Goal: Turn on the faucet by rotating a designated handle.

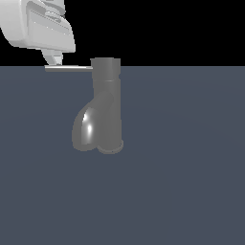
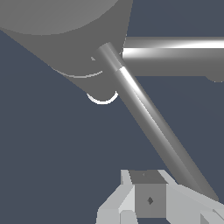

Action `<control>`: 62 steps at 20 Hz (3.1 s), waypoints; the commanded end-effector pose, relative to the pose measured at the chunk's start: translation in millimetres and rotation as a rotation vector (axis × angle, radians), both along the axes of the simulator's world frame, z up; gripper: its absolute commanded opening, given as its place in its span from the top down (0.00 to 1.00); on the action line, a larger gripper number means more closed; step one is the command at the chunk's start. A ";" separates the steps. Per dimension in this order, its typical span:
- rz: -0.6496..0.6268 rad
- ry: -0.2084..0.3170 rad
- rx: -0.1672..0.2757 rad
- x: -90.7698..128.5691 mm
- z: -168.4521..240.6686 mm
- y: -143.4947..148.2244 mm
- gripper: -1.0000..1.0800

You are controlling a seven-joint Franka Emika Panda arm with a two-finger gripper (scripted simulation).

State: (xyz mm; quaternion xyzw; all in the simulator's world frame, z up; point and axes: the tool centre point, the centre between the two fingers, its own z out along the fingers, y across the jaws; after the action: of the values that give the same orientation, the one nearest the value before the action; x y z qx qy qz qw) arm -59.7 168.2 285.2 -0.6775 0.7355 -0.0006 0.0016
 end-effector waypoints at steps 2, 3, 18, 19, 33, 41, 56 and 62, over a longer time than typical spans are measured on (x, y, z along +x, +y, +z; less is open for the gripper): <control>0.005 0.003 -0.001 -9.5 0.1 2.4 1.00; 0.001 0.000 -0.002 -5.0 0.0 0.7 1.00; 0.003 0.001 -0.002 -39.1 0.0 -29.7 1.00; 0.003 0.001 -0.002 -41.4 -0.1 -31.6 1.00; 0.004 0.002 -0.001 -74.2 0.0 -61.1 1.00; 0.008 0.001 -0.002 -81.5 0.0 -76.7 1.00; 0.005 0.003 -0.001 -83.8 0.1 -162.0 1.00; 0.028 0.001 -0.003 -79.4 0.0 -162.8 1.00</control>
State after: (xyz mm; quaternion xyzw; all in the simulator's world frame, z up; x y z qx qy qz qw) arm -141.2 8.7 285.3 -0.6884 0.7253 -0.0012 0.0004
